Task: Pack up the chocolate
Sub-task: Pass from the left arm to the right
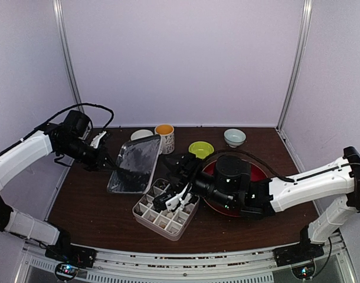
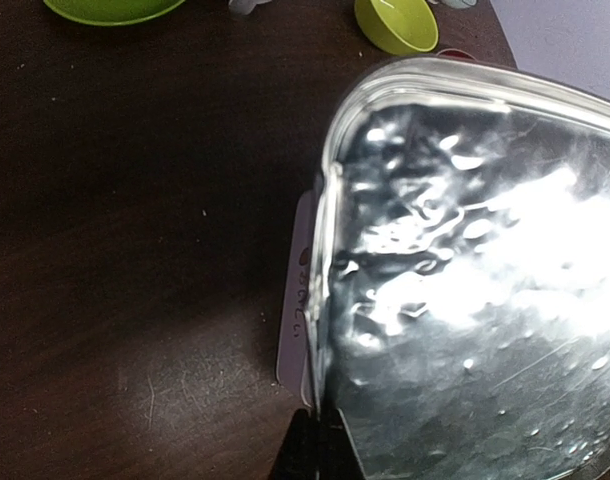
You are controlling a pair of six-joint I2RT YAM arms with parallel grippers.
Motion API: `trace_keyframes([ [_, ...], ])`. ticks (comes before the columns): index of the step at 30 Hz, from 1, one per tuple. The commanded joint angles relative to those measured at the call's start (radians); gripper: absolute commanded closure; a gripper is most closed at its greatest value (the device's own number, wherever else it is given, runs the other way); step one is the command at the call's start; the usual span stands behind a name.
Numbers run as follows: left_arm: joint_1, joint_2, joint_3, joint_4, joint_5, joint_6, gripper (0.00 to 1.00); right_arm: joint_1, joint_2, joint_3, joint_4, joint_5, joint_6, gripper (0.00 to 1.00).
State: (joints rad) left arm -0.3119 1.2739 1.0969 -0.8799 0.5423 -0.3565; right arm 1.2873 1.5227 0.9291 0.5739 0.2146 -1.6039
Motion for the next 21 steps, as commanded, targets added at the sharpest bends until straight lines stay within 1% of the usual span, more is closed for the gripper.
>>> trace_keyframes([
  [1, -0.017, 0.009, 0.044, 0.012, -0.008, -0.007, 1.0, 0.014, 0.044, 0.043, 0.077, 0.013, -0.054, 0.34],
  [4, -0.023, 0.016, 0.05, 0.012, -0.019, -0.007, 1.0, 0.018, 0.065, 0.067, 0.034, 0.014, -0.057, 0.42],
  [8, -0.032, 0.023, 0.055, 0.009, -0.035, -0.006, 1.0, 0.021, 0.097, 0.082, 0.031, 0.022, -0.072, 0.45],
  [10, -0.036, 0.027, 0.056, 0.008, -0.034, -0.006, 1.0, 0.022, 0.108, 0.093, 0.012, 0.022, -0.076, 0.49],
  [12, -0.041, 0.027, 0.057, 0.009, -0.035, -0.004, 1.0, 0.024, 0.118, 0.107, -0.012, 0.024, -0.078, 0.55],
  [13, -0.043, 0.027, 0.057, 0.009, -0.035, -0.004, 1.0, 0.024, 0.123, 0.113, -0.026, 0.028, -0.081, 0.6],
  [14, -0.043, 0.027, 0.057, 0.008, -0.037, -0.003, 1.0, 0.026, 0.128, 0.122, -0.037, 0.034, -0.083, 0.68],
  [15, -0.044, 0.026, 0.057, 0.008, -0.04, -0.002, 1.0, 0.027, 0.133, 0.126, -0.04, 0.042, -0.082, 0.72],
  [21, -0.044, 0.013, 0.068, 0.009, -0.071, -0.005, 1.0, 0.032, 0.134, 0.126, -0.054, 0.055, -0.085, 0.83],
])
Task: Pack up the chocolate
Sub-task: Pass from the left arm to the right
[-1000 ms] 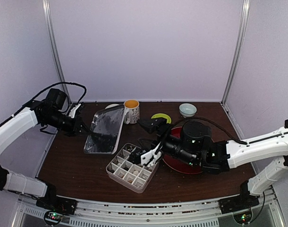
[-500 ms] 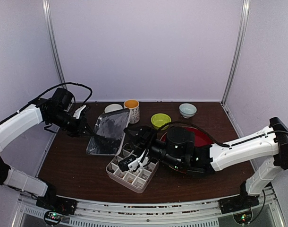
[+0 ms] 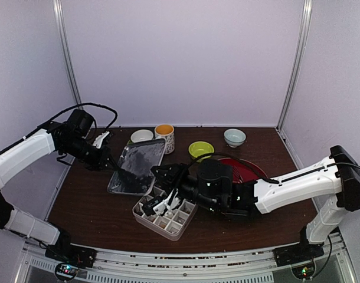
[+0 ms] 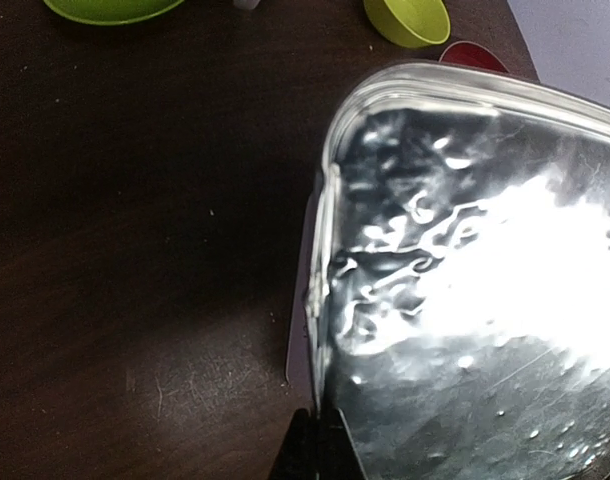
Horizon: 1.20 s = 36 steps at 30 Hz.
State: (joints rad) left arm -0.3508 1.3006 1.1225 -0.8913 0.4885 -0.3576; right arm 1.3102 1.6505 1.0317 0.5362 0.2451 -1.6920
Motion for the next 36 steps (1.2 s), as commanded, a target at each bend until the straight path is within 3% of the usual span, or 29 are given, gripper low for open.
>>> trace_keyframes([
  [1, -0.004, -0.018, 0.047, 0.02, -0.024, -0.005, 1.0, 0.01, 0.007, 0.022, -0.023, 0.028, 0.004, 0.85],
  [3, -0.005, -0.027, 0.057, 0.02, -0.034, -0.007, 0.96, 0.01, 0.004, 0.022, -0.036, 0.034, 0.013, 0.88],
  [8, -0.004, -0.063, 0.085, 0.06, -0.02, 0.002, 0.7, 0.01, 0.005, 0.026, -0.056, 0.058, 0.038, 0.94],
  [11, -0.004, -0.115, 0.097, 0.104, -0.011, -0.001, 0.49, 0.009, -0.005, 0.031, -0.069, 0.067, 0.066, 0.94],
  [15, -0.004, -0.211, 0.108, 0.172, -0.02, -0.003, 0.31, 0.009, -0.034, 0.04, -0.116, 0.071, 0.124, 0.95],
  [19, -0.004, -0.324, 0.111, 0.23, -0.041, 0.013, 0.27, 0.008, -0.099, 0.073, -0.258, 0.04, 0.284, 0.94],
  [27, -0.004, -0.52, 0.127, 0.292, -0.112, 0.068, 0.23, -0.038, -0.247, 0.208, -0.611, -0.184, 0.779, 0.89],
  [36, -0.004, -0.569, 0.105, 0.379, -0.086, -0.039, 0.23, -0.152, -0.386, 0.141, -0.498, -0.242, 1.5, 1.0],
])
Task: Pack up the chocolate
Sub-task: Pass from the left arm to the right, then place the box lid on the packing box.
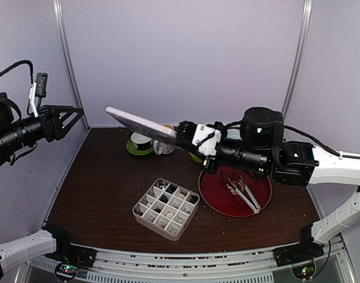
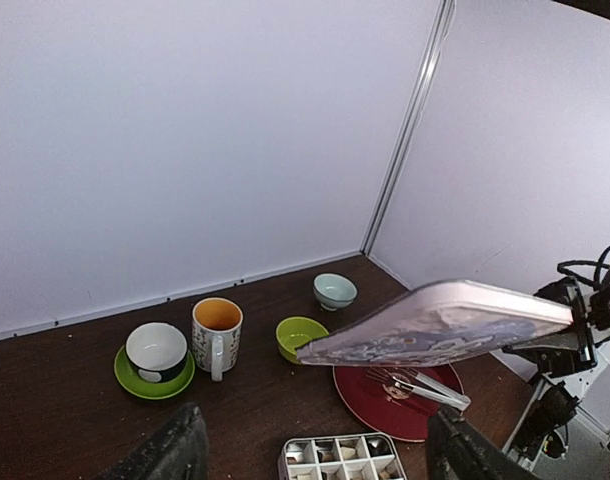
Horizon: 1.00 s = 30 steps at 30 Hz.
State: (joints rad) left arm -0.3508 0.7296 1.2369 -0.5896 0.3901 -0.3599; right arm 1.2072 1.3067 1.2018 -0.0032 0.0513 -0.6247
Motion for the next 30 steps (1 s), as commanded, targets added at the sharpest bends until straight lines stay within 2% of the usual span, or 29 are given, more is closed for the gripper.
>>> trace_keyframes([
  [1, -0.004, 0.001, -0.013, 0.075, 0.013, -0.037, 0.23, -0.064, -0.051, -0.026, 0.03, -0.088, 0.511, 1.0],
  [7, -0.005, 0.004, -0.056, 0.061, 0.027, -0.054, 0.23, -0.152, -0.093, -0.057, 0.061, -0.323, 0.911, 1.0],
  [12, -0.005, 0.004, -0.134, 0.06, 0.022, -0.071, 0.23, -0.177, -0.109, -0.169, 0.255, -0.488, 1.152, 1.0],
  [20, -0.004, 0.029, -0.242, 0.004, -0.057, -0.07, 0.23, -0.176, -0.034, -0.326, 0.452, -0.566, 1.368, 1.0],
  [23, -0.005, 0.014, -0.276, -0.017, -0.095, -0.054, 0.22, -0.176, 0.015, -0.375, 0.534, -0.603, 1.421, 1.0],
  [28, -0.005, 0.004, -0.344, -0.016, -0.082, -0.055, 0.21, -0.175, 0.069, -0.47, 0.667, -0.591, 1.464, 1.0],
  [30, -0.004, 0.004, -0.379, -0.004, -0.068, -0.062, 0.21, -0.176, 0.093, -0.505, 0.692, -0.567, 1.469, 0.92],
])
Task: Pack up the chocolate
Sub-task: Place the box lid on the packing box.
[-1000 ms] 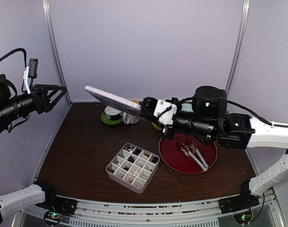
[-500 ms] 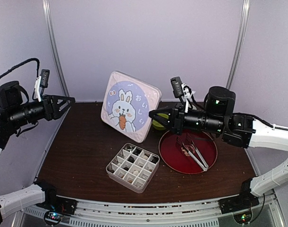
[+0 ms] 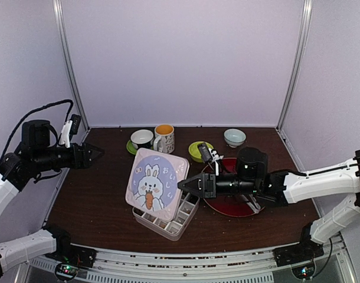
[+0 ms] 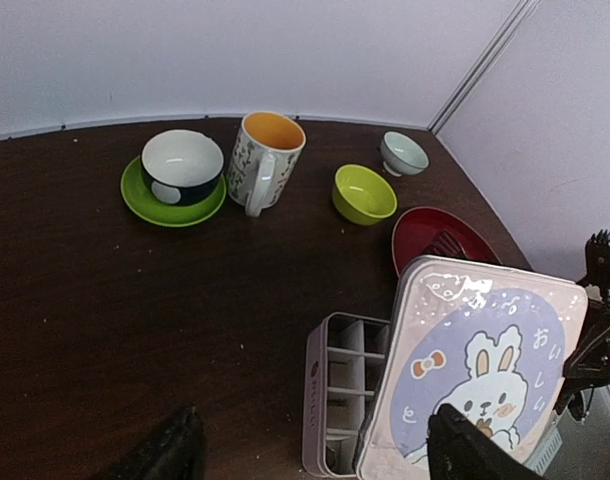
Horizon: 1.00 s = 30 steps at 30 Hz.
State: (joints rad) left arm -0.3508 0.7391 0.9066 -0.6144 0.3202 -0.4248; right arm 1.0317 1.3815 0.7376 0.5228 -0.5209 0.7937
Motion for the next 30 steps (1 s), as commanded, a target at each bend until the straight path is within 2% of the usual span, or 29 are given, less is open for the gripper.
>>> trace_keyframes([
  [1, -0.005, -0.006, -0.07, 0.031, 0.012, -0.001, 0.21, -0.001, 0.028, -0.057, 0.178, 0.024, 0.062, 0.91],
  [3, -0.004, -0.006, -0.114, 0.055, 0.024, -0.01, 0.21, 0.002, 0.051, -0.1, 0.278, 0.042, 0.087, 0.96],
  [10, -0.005, 0.006, -0.261, 0.166, 0.058, -0.062, 0.21, 0.002, 0.184, -0.188, 0.596, 0.044, 0.219, 0.96],
  [15, -0.004, 0.049, -0.267, 0.188, 0.084, -0.048, 0.22, 0.006, 0.269, -0.194, 0.771, 0.038, 0.304, 1.0],
  [18, -0.004, 0.07, -0.257, 0.193, 0.097, -0.039, 0.23, 0.015, 0.253, -0.18, 0.765, 0.041, 0.289, 1.0],
  [24, -0.005, 0.11, -0.258, 0.227, 0.135, -0.038, 0.23, 0.036, 0.153, -0.117, 0.574, 0.027, 0.161, 1.0],
  [30, -0.005, 0.13, -0.259, 0.251, 0.16, -0.042, 0.23, 0.064, 0.156, -0.025, 0.547, -0.024, 0.142, 1.0],
])
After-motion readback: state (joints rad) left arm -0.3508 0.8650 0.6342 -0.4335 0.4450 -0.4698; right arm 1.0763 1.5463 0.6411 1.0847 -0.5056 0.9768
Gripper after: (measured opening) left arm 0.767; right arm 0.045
